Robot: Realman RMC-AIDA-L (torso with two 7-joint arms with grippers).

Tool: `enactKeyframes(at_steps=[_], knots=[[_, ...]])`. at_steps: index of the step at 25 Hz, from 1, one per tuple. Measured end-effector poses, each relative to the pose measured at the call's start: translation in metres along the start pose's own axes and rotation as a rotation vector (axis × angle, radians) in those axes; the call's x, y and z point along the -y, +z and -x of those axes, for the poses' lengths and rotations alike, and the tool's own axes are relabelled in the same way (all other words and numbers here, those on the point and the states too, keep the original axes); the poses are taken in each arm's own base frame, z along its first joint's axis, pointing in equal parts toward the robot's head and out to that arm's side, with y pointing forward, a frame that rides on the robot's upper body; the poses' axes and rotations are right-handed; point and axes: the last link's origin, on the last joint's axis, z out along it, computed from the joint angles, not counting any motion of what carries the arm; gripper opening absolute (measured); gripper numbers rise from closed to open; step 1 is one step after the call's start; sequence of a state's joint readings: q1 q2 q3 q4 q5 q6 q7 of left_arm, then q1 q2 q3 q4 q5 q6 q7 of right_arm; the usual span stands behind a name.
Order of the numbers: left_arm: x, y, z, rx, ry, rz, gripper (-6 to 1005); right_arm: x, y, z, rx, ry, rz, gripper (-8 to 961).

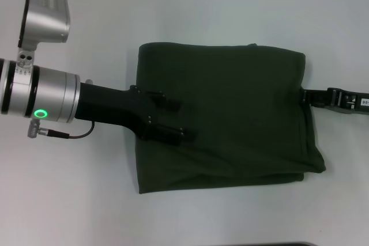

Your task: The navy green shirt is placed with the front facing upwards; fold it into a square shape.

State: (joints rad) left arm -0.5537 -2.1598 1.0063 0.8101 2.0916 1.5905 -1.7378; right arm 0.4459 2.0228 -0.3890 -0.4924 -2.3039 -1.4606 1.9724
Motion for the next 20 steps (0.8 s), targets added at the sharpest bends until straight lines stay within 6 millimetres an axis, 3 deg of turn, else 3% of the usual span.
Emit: enactKeyframes(at_steps=[10, 20], knots=[[0.0000, 0.0000, 0.0002, 0.000, 0.007, 0.000, 900, 0.0029, 0.0007, -0.0002, -0.001, 0.030, -0.021, 135], [0.0002, -0.0004, 0.0000, -0.002, 0.009, -0.001, 900, 0.0034, -0.0004, 0.0005, 0.012, 0.029, -0.021, 30]])
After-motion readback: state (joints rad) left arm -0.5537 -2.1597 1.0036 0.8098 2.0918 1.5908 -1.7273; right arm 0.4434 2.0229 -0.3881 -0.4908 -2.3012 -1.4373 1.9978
